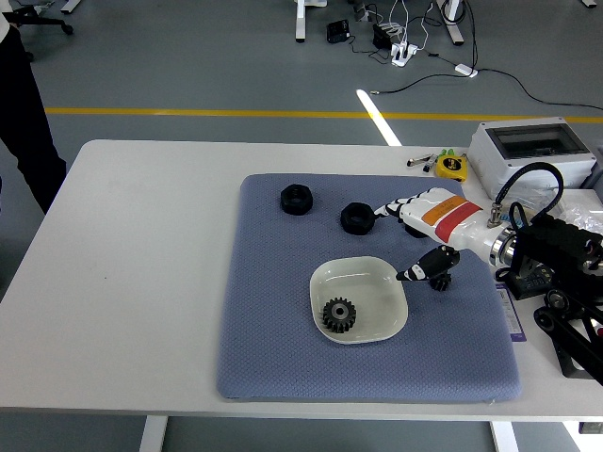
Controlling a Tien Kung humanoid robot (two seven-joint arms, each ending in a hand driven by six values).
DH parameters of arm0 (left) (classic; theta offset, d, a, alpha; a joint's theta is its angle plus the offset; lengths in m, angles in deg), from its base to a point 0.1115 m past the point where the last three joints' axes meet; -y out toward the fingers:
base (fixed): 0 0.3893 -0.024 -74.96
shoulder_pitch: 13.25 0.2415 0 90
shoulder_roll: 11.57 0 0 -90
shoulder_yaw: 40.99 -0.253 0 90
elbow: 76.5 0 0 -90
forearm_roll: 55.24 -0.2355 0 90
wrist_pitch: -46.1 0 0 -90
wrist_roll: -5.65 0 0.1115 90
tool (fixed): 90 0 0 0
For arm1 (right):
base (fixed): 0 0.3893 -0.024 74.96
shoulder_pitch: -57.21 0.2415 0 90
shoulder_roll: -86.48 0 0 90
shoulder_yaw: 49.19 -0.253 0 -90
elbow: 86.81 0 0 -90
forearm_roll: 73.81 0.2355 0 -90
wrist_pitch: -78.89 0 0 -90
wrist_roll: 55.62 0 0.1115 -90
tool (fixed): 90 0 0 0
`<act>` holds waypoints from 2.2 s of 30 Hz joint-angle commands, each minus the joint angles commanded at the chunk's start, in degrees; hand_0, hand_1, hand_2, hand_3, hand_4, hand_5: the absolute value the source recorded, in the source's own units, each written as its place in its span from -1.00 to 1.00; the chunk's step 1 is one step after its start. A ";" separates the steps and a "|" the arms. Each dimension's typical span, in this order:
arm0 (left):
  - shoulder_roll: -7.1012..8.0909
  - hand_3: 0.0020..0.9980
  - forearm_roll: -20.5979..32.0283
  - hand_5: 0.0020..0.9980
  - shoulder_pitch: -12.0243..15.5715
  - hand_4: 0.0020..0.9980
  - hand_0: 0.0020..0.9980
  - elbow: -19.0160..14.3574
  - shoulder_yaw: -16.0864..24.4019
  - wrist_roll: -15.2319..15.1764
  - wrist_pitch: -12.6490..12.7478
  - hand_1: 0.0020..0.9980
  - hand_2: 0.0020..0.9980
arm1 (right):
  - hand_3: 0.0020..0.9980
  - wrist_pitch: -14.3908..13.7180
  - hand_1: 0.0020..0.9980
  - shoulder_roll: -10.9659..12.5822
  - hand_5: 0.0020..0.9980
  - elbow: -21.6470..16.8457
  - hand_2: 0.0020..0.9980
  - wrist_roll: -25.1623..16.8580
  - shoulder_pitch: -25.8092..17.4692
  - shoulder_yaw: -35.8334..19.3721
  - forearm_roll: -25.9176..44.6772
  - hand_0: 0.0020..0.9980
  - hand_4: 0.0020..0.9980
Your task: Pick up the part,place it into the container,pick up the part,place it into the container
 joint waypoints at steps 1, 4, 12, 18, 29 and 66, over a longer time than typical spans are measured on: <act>-0.01 0.18 -0.11 0.30 -0.01 0.41 0.49 0.00 0.11 0.02 0.01 0.50 0.60 | 0.40 0.04 0.19 0.21 -0.53 0.52 0.41 -0.04 -0.26 -0.39 -0.05 -0.03 0.83; -0.02 0.18 -0.21 0.30 -0.02 0.41 0.49 0.00 0.24 0.02 0.01 0.50 0.60 | 0.40 0.14 0.19 0.84 -0.53 1.82 0.41 -0.17 -1.05 -0.96 -0.10 -0.03 0.83; -0.08 0.18 -1.06 0.30 -0.12 0.41 0.49 0.00 0.35 0.34 -0.09 0.50 0.60 | 0.32 -0.53 0.17 0.79 -0.53 6.25 0.41 -0.48 -2.27 -0.51 0.57 -0.06 0.80; -0.14 0.18 -1.19 0.30 -0.21 0.41 0.49 0.00 -0.10 0.47 -0.08 0.50 0.60 | 0.28 -1.69 0.15 -0.53 -0.54 10.01 0.40 -0.81 -1.96 0.13 1.63 -0.08 0.78; -0.08 0.18 -0.72 0.30 -0.40 0.41 0.49 0.00 -0.93 0.40 -0.17 0.49 0.60 | 0.21 -1.86 0.08 -1.38 -0.61 13.98 0.26 -1.04 -1.67 0.47 2.95 -0.11 0.63; 0.22 0.18 -6.14 0.31 -0.31 0.40 0.48 0.00 0.75 1.49 -0.16 0.46 0.57 | 0.04 0.34 -0.09 -0.10 -0.73 12.71 0.03 -1.23 -3.13 1.34 4.35 -0.28 0.45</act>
